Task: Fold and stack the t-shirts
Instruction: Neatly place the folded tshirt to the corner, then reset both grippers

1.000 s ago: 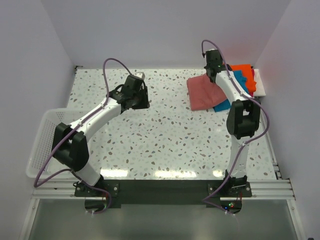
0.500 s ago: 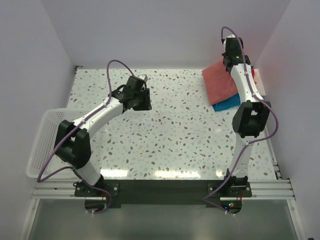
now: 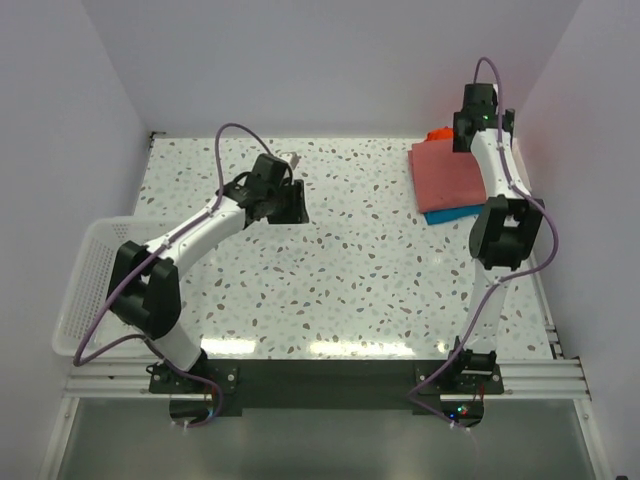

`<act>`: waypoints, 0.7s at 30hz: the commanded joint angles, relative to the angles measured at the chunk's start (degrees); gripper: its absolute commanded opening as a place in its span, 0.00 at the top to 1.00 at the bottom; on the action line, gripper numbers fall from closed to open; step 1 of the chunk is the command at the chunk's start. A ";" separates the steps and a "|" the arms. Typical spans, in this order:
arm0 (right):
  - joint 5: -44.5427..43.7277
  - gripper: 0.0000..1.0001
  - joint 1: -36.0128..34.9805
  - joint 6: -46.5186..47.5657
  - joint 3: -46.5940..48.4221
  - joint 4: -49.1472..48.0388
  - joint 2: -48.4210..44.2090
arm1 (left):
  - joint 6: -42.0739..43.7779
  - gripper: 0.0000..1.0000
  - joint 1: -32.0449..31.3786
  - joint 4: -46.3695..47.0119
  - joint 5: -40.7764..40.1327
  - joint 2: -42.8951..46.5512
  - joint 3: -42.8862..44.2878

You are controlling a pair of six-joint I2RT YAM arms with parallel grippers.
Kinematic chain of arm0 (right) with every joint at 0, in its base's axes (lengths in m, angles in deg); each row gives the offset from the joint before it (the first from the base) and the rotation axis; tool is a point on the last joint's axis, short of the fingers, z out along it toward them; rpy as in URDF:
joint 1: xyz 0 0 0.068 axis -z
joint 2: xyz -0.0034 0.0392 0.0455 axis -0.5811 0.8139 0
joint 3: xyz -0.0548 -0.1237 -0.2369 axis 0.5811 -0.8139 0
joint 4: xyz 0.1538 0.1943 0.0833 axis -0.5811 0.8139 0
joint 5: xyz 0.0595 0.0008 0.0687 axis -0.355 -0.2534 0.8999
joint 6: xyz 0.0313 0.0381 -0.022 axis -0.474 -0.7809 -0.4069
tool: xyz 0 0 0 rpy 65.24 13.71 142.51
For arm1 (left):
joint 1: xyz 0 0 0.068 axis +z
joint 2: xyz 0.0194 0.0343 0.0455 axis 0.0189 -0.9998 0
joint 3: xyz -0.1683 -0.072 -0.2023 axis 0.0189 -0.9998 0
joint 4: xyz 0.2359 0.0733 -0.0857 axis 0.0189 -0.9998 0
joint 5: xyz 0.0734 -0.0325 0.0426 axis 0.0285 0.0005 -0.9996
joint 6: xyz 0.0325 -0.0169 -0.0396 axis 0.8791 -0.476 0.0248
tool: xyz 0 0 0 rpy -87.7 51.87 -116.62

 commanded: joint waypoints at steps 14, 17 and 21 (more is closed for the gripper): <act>18.45 0.01 -25.03 -23.46 -49.09 -20.34 -48.73 | 0.01 0.48 0.39 6.19 -0.20 14.70 -10.57; 20.82 0.01 -31.62 -26.63 -58.41 -23.08 -53.77 | 0.19 0.48 0.39 6.72 -1.96 18.39 -14.08; 23.27 0.01 -35.59 -29.88 -68.68 -23.08 -61.67 | -0.43 0.48 0.39 8.65 -3.28 24.37 -20.59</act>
